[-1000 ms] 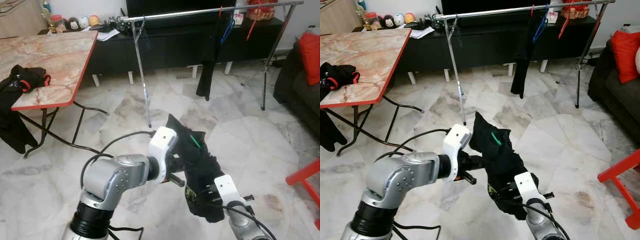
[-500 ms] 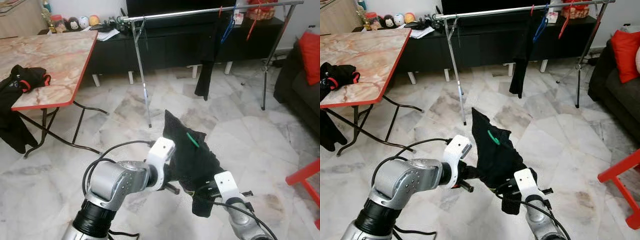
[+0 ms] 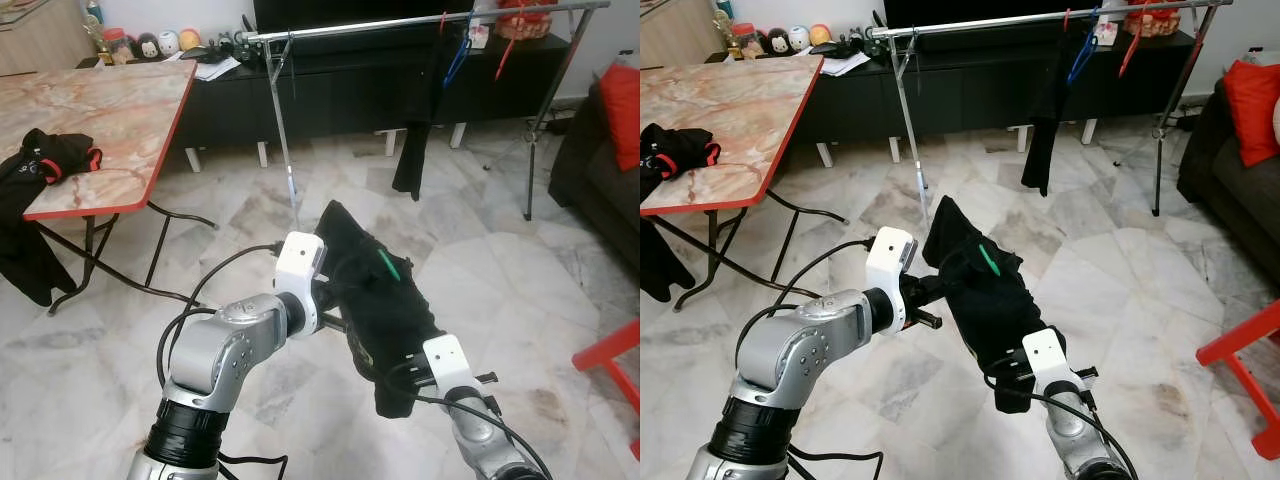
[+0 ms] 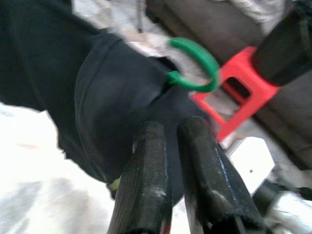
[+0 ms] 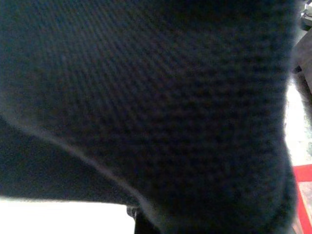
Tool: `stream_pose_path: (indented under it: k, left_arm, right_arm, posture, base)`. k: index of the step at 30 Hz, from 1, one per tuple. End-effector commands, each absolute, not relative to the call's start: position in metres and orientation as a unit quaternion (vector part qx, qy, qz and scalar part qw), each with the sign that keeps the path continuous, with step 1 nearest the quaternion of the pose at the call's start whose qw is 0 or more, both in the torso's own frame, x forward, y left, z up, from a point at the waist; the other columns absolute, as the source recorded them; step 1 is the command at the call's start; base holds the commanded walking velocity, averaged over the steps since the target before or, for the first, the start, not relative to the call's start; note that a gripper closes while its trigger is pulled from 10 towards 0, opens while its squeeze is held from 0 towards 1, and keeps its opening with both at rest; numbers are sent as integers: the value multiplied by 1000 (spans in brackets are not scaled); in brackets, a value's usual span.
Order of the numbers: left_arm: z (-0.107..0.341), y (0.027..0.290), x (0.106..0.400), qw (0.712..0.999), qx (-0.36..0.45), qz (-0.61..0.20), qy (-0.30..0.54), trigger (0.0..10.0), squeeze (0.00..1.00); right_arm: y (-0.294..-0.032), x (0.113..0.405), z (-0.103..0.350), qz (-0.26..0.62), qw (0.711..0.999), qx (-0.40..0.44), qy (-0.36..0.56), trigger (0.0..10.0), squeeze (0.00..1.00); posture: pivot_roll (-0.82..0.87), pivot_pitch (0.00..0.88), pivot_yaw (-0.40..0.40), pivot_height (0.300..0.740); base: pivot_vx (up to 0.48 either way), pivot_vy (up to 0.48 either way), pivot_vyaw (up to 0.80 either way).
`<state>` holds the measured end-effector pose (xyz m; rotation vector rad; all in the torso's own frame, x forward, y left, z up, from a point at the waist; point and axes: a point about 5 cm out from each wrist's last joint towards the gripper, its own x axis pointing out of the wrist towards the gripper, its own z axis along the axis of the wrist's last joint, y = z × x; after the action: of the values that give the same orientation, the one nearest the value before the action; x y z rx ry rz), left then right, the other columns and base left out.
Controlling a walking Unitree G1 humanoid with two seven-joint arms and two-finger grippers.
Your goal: Hang hanger
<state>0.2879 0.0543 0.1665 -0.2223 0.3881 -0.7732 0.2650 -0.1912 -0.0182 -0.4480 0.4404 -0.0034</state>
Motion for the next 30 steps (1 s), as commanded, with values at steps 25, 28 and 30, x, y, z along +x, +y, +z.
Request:
stream_pose_path:
  k: [25,28,30]
  left_arm:
    - [171,43,295,903,-266,-259,217,10000,1000]
    - [162,41,293,907,-243,-241,247,10000,769]
    - [161,41,293,906,-244,-238,251,10000,412]
  right_arm:
    - [-184,266,-18,3,945,-255,207,0,0]
    - [-182,268,-17,4,944,-257,205,0,0]
    - [-181,268,-17,5,944,-258,205,0,0]
  posture:
    - [37,8,42,740]
    - [37,8,42,740]
    - [37,8,42,740]
  base:
    - [0,0,0]
    - [0,0,0]
    - [0,0,0]
